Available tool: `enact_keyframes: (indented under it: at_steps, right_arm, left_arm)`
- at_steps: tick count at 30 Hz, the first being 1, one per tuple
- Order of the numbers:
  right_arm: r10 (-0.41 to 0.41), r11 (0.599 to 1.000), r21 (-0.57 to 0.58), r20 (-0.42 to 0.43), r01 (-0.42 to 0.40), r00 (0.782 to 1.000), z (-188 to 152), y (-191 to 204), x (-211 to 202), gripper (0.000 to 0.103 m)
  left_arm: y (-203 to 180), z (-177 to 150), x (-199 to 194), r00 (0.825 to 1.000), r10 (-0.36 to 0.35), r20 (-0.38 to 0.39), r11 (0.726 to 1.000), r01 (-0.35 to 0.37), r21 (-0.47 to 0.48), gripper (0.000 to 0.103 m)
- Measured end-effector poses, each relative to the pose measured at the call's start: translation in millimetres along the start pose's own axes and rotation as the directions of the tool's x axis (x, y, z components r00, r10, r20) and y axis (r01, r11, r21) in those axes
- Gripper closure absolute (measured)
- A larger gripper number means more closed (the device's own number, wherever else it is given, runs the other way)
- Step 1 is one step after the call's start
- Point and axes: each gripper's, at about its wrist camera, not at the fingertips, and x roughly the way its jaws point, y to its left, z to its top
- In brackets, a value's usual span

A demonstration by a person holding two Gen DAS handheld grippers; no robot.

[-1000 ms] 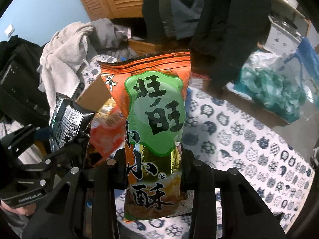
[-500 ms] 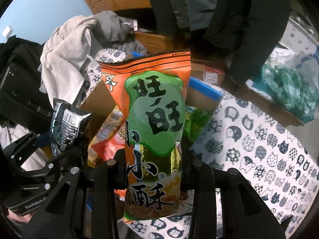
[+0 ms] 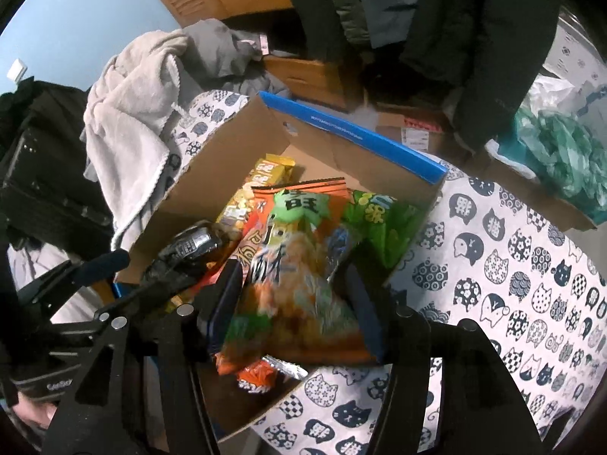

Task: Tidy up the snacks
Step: 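Release the black bag with the left tool while the right tool drops the Want Want bag into the box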

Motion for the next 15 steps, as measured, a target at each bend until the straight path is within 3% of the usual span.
enact_keyframes:
  at_steps: [6,15]
  right_arm:
    - [-0.025,0.999,-0.044,0.064,0.028,0.998,-14,4,-27,0.036]
    - [-0.095,0.987,-0.115,0.140,0.112,0.986,-40,12,-72,0.031]
  left_arm:
    - [-8,-4,-11,1.000,-0.005,0.008,1.000,0.005,0.019,0.027]
    - [-33,-13,-40,0.997,0.007,0.081,0.993,-0.016,0.113,0.022]
